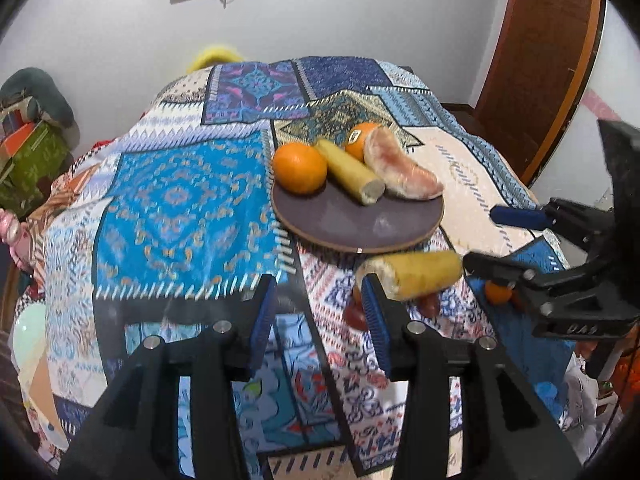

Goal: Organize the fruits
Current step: 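Grasp the large yellow banana with the right gripper while the left moves toward a tangerine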

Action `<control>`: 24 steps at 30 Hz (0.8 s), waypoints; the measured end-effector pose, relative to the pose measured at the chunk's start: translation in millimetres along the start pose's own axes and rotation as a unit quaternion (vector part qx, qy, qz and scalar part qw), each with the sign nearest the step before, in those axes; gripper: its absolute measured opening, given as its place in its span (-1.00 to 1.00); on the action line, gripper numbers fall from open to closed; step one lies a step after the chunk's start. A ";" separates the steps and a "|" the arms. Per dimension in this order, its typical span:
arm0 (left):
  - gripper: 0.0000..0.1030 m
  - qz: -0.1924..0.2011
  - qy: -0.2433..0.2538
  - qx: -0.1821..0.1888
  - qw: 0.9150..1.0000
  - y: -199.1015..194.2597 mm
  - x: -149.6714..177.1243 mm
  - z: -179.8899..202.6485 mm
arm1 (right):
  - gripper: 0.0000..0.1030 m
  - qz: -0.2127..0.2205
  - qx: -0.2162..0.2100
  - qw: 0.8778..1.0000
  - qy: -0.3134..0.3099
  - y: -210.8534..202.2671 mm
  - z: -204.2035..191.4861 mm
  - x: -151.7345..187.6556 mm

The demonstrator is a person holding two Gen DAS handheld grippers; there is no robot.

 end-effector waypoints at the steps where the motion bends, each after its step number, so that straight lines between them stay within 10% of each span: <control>1: -0.14 -0.001 -0.002 0.000 1.000 -0.2 2.6 -0.8 | 0.27 -0.010 -0.004 1.000 -0.002 4.4 -3.9 5.2; 24: 0.04 -0.074 -0.039 0.026 0.996 44.6 54.5 -6.1 | 0.51 -0.063 0.026 0.992 -0.110 58.7 -40.2 19.7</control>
Point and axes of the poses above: each gripper's, at about its wrist camera, not at the fingertips, and y roughly the way its jaws point, z to its right, x to its underside, the point moved 6 cm from there along y, roughly the way its jaws point, and after that the axes turned 11 degrees about x, right-handed, at the moved point
